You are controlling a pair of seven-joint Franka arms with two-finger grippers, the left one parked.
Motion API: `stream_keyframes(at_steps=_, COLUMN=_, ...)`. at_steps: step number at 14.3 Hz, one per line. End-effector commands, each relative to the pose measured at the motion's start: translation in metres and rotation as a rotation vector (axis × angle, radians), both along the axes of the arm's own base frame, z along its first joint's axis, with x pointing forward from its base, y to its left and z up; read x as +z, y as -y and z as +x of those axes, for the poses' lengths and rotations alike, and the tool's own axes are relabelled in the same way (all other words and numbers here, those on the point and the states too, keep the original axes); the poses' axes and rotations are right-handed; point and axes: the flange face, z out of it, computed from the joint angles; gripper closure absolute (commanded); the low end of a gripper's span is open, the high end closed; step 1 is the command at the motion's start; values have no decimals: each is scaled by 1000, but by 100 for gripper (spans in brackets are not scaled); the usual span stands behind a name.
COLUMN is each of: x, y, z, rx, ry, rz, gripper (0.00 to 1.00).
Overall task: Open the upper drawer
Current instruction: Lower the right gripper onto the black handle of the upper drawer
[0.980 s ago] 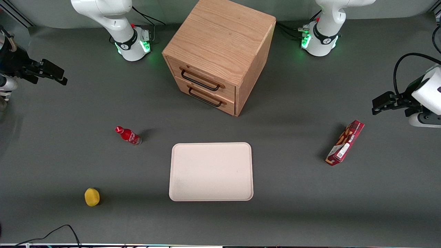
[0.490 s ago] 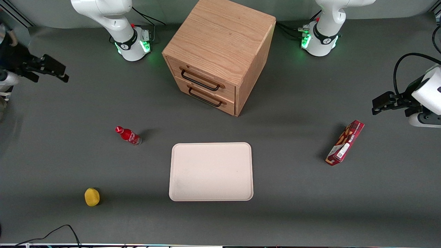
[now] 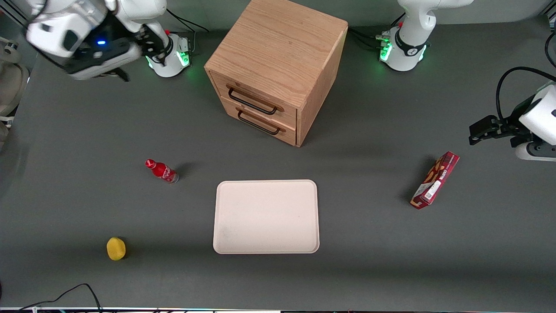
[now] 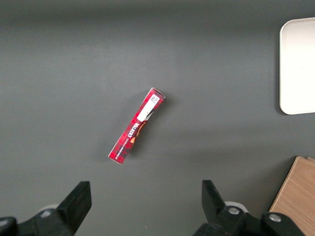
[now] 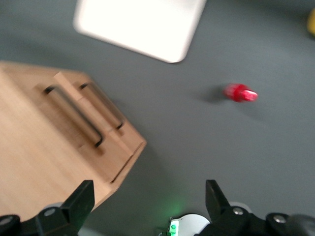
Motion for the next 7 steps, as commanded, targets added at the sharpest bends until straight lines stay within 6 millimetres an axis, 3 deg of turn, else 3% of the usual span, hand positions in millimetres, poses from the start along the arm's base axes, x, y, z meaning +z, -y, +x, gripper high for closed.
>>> stream_keyframes(at_steps=1, x=-19, y=-13, z=16, rx=187, ry=-70, rz=117, gripper=0)
stream_keyframes(at_steps=3, x=-42, y=-24, z=26, rx=312, ry=-113, rz=193, gripper=0)
stream_keyframes(at_steps=7, x=-96, y=-56, z=47, rx=349, ry=-173, rz=288, gripper=0)
